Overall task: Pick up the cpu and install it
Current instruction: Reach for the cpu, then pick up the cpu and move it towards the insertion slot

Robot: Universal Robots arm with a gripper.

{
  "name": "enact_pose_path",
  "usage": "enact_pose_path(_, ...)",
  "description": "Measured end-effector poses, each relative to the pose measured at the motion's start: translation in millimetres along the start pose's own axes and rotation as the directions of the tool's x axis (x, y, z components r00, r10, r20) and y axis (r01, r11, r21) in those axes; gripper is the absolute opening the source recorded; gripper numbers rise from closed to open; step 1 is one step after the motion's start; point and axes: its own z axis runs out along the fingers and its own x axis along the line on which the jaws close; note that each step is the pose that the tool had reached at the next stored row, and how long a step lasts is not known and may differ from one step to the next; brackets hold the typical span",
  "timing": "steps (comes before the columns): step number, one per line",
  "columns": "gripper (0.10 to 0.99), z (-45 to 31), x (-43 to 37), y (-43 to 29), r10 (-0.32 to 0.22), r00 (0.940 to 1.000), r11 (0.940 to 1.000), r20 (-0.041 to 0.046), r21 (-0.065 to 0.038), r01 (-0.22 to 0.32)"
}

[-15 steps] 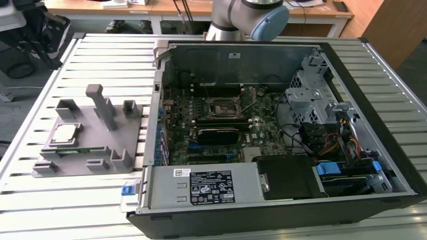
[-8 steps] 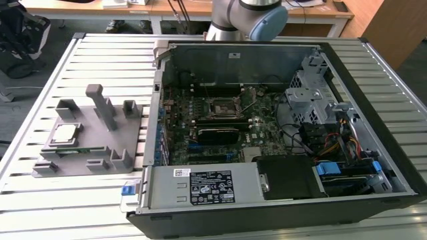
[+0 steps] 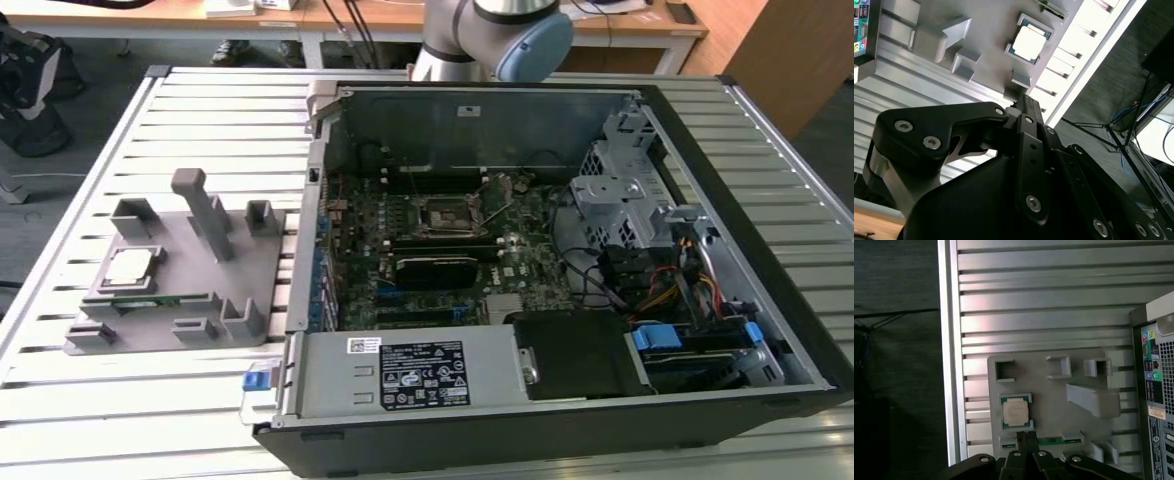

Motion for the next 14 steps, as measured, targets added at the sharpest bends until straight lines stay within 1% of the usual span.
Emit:
enact_pose_path(2, 0.106, 0.2, 2.4, -0.2, 0.000, 1.0000, 1.0000, -0.0029, 0.000, 0.000)
enact_pose_path(10, 0.106, 1.9, 6.9, -0.6, 0.001, 0.9999, 1.0000, -0.0163, 0.001, -0.001)
enact_pose_path(12, 0.106, 2.2, 7.5, -0.6, 0.001, 0.9997, 1.0000, -0.0229, 0.002, -0.001)
enact_pose_path(14, 0.106, 3.1, 7.6, -0.8, 0.001, 0.9995, 1.0000, -0.0326, 0.002, -0.001)
